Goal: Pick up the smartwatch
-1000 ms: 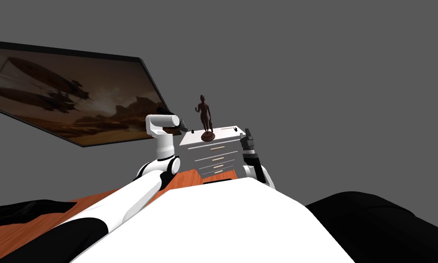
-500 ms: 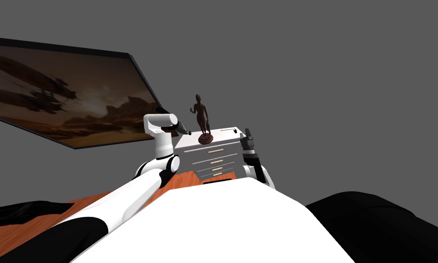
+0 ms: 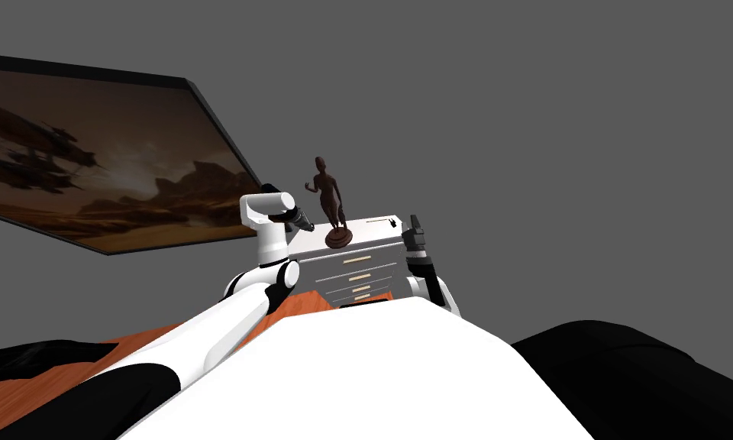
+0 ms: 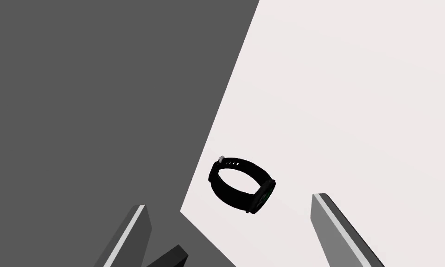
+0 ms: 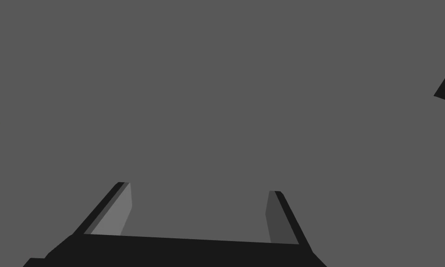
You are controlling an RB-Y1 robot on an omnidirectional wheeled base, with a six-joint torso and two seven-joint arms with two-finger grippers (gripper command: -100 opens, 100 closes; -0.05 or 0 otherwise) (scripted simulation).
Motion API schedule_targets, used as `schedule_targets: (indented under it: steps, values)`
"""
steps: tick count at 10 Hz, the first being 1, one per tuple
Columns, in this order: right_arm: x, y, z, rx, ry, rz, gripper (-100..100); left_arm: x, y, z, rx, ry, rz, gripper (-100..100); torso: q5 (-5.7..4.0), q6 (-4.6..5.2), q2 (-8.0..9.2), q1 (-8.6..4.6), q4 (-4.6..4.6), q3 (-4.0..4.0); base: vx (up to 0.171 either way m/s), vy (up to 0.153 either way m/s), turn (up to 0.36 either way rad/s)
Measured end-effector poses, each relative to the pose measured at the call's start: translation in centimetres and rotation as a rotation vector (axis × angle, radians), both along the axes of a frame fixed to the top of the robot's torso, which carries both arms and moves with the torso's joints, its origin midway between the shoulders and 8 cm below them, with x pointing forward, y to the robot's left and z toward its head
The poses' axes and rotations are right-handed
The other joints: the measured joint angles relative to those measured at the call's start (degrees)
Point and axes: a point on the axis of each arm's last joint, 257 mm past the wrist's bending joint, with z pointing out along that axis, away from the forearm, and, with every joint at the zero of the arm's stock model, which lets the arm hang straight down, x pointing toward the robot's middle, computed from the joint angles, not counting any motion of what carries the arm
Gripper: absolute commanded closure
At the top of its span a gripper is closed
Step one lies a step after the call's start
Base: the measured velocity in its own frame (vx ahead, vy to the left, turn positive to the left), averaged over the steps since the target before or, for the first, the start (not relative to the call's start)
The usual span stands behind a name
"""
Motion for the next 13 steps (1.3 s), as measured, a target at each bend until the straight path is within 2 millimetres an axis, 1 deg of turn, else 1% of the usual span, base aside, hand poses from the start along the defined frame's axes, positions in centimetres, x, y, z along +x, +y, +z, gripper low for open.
schedule_targets:
  steps: [1, 4, 5, 9, 10, 11, 13]
  values:
    - [0.0, 0.0, 0.0, 0.0, 0.0, 0.0, 0, 0.0, 0.0, 0.0, 0.0, -0.001, 0.0, -100, 0.02, -0.01, 0.14, 0.07, 0.04, 0.09, 0.017, -0.005, 0.004]
    - [0.0, 0.0, 0.0, 0.0, 0.0, 0.0, 0, 0.6, 0.1, -1.3, 0.001, -0.003, -0.002, -100, 0.03, -0.01, 0.17, 0.12, 0.05, 0.11, 0.017, -0.001, 0.003]
    - [0.0, 0.0, 0.0, 0.0, 0.0, 0.0, 0, 0.7, 0.1, -1.4, 0.001, -0.005, -0.002, 100, 0.03, -0.01, 0.21, 0.12, 0.06, 0.13, 0.0, 0.0, 0.0]
    - [0.0, 0.0, 0.0, 0.0, 0.0, 0.0, 0, 0.7, 0.1, -1.3, 0.001, -0.006, -0.002, 100, 0.04, -0.01, 0.23, 0.13, 0.05, 0.14, 0.0, 0.0, 0.0]
    - [0.0, 0.0, 0.0, 0.0, 0.0, 0.0, 0, 0.7, 0.1, -1.3, 0.001, -0.006, -0.002, 0, 0.04, -0.01, 0.24, 0.13, 0.05, 0.14, 0.0, 0.0, 0.0]
    - [0.0, 0.0, 0.0, 0.0, 0.0, 0.0, 0, 0.7, 0.1, -1.3, 0.001, -0.006, -0.002, 100, 0.04, -0.01, 0.24, 0.13, 0.05, 0.14, -0.017, 0.002, -0.006]
    - [0.0, 0.0, 0.0, 0.0, 0.0, 0.0, 0, 0.3, 0.0, -0.5, 0.001, -0.006, -0.001, 100, 0.03, -0.02, 0.37, 0.12, 0.09, 0.22, -0.019, 0.003, -0.003]
